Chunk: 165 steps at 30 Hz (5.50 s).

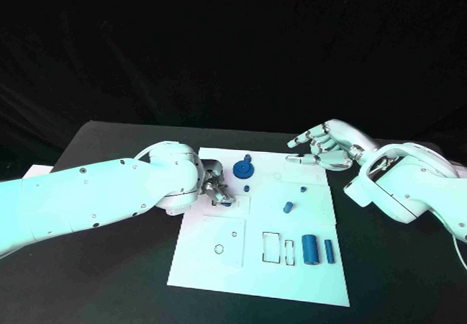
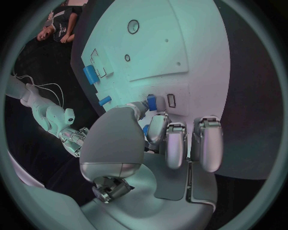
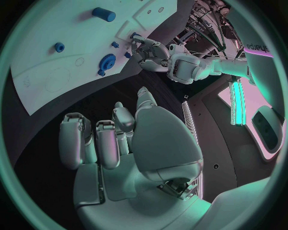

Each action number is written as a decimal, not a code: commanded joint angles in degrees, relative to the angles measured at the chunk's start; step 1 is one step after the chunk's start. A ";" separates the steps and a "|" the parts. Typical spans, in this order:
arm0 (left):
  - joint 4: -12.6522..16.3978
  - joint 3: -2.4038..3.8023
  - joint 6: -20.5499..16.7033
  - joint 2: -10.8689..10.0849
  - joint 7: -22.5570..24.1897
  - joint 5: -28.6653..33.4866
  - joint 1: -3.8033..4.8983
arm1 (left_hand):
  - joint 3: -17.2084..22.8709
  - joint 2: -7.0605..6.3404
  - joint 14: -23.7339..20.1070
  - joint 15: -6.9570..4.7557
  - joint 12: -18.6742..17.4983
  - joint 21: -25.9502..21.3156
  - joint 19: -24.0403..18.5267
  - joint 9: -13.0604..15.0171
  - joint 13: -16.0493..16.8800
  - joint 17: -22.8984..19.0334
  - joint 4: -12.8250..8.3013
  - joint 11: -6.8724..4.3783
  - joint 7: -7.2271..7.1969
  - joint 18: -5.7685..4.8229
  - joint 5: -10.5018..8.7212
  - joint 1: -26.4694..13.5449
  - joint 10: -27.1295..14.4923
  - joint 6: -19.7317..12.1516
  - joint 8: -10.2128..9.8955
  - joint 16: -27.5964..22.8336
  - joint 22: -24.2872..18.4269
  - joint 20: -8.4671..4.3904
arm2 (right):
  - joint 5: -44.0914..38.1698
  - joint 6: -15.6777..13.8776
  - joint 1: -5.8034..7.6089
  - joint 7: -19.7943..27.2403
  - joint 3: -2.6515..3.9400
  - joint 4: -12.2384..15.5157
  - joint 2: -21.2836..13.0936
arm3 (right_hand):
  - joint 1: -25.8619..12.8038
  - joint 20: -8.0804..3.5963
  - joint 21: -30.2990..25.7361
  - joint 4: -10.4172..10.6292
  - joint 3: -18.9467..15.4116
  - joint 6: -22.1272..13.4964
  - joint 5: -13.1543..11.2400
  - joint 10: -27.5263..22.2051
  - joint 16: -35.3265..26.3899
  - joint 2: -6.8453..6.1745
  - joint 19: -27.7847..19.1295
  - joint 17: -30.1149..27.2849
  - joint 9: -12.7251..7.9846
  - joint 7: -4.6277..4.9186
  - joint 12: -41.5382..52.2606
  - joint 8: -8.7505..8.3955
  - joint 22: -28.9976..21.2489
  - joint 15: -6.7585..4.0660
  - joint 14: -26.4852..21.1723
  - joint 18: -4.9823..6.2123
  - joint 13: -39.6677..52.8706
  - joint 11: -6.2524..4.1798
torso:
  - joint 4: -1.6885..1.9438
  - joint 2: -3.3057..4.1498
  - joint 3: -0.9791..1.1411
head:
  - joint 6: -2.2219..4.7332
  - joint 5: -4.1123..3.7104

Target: Assemble the parts on the task board

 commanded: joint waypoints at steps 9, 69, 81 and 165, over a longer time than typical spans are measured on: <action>-1.06 -0.21 2.94 0.97 -3.24 1.56 -0.22 | 5.35 -0.06 6.03 -0.08 0.51 0.34 4.75 0.78 0.39 15.09 -5.23 -0.32 -0.73 -1.16 -0.67 -5.31 0.67 1.46 0.47 0.18 12.85 0.14 | -0.20 0.73 -0.04 0.14 0.00 0.29 -0.04 | -0.06 -0.15 -0.18 0.02 -0.25 0.48 0.29 -0.33 -0.35 0.53 -0.17 6.97 0.06 0.03 -0.13 0.07 -0.09 -0.48 4.08 1.05 -0.07 -0.16 | 0.02 0.01 0.08 | -0.05 0.10; -0.47 1.36 1.40 -0.72 -3.40 3.00 -0.13 | -16.14 1.30 6.03 -1.29 0.76 0.92 5.37 4.38 0.47 15.09 1.23 -1.50 -2.11 -1.43 -0.71 -19.07 1.17 3.77 3.17 0.18 13.88 -1.05 | -0.16 0.08 -0.08 0.36 0.00 1.13 -0.74 | -0.43 -0.16 -1.17 0.29 -0.88 0.39 0.30 -0.82 -1.33 0.52 -1.03 5.70 0.07 0.06 -0.86 -0.04 -1.49 -0.46 3.74 1.37 -0.69 -0.13 | -0.01 -0.05 -0.02 | 0.09 -0.32; -1.68 4.09 3.53 -3.47 -3.05 6.21 3.84 | -25.17 2.55 6.03 -0.63 -1.49 -1.13 4.01 3.66 -1.77 15.09 1.15 -0.62 -1.05 -0.75 -3.98 -18.71 -0.75 1.11 1.41 0.18 11.59 -0.57 | 0.10 0.19 -0.31 0.32 -0.03 0.18 -0.52 | -0.48 -0.15 -1.18 0.33 -0.95 0.38 0.30 -0.82 -1.36 0.53 -1.03 5.67 0.07 0.07 -0.83 -0.04 -1.48 -0.46 3.73 1.37 -0.68 -0.12 | 0.04 -0.01 0.10 | 0.58 -0.34; -22.70 1.47 13.43 8.76 1.57 4.19 5.32 | -28.10 10.97 6.03 0.29 -1.77 -0.77 4.37 -1.62 -2.64 15.09 -0.77 0.25 -0.10 -0.91 -1.77 -0.52 -0.99 1.76 -3.05 0.18 12.39 0.44 | 0.19 0.87 -0.90 0.40 -0.09 -0.81 0.89 | -0.43 -0.16 -1.20 0.36 -1.08 0.45 0.56 -0.66 -1.38 0.75 -0.98 5.72 0.10 0.04 -0.53 -0.03 -1.44 -0.47 3.74 1.35 -0.53 -0.14 | 0.00 0.02 0.01 | -0.12 0.17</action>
